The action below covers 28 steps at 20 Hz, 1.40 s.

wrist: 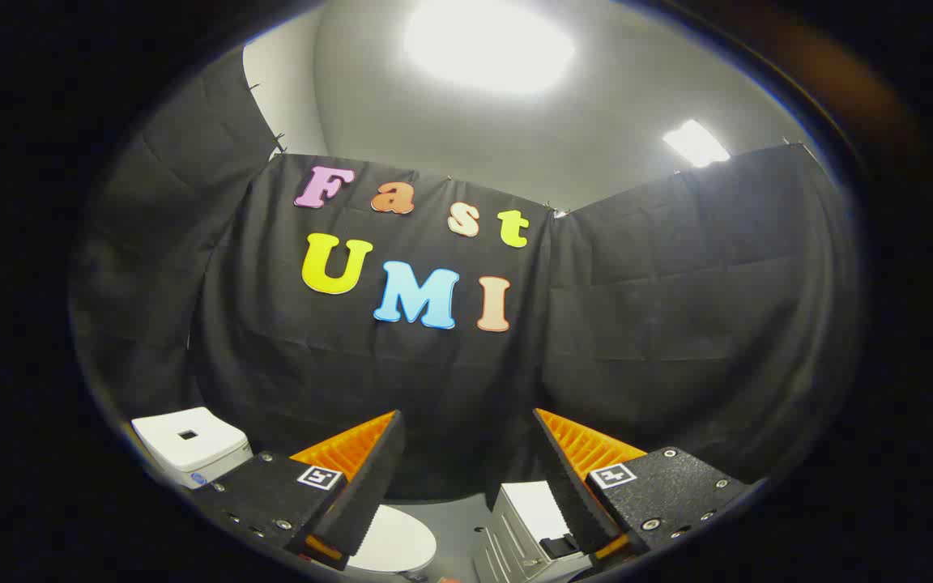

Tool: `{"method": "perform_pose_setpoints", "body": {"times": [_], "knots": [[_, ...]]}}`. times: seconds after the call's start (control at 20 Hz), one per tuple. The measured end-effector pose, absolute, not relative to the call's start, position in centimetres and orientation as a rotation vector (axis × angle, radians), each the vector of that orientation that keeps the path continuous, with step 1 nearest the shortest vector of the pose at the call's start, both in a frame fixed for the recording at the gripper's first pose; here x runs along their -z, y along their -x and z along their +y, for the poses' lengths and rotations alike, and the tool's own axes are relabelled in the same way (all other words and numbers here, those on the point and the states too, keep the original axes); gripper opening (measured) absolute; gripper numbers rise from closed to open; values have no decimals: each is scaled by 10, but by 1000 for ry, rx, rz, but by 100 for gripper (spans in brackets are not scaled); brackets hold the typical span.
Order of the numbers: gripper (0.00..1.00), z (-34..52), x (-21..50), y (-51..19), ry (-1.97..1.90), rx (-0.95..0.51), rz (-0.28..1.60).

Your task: Open the toilet lid.

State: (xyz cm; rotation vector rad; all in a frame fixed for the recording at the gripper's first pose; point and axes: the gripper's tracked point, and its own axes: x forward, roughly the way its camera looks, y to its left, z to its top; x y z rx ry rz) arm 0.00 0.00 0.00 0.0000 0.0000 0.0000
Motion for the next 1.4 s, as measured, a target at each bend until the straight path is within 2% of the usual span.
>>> {"method": "perform_pose_setpoints", "body": {"times": [0.95, 1.4], "knots": [[95, 7, 19, -8, 25, -15, 30], [95, 16, 96, -26, -17, 10, 136]]}}
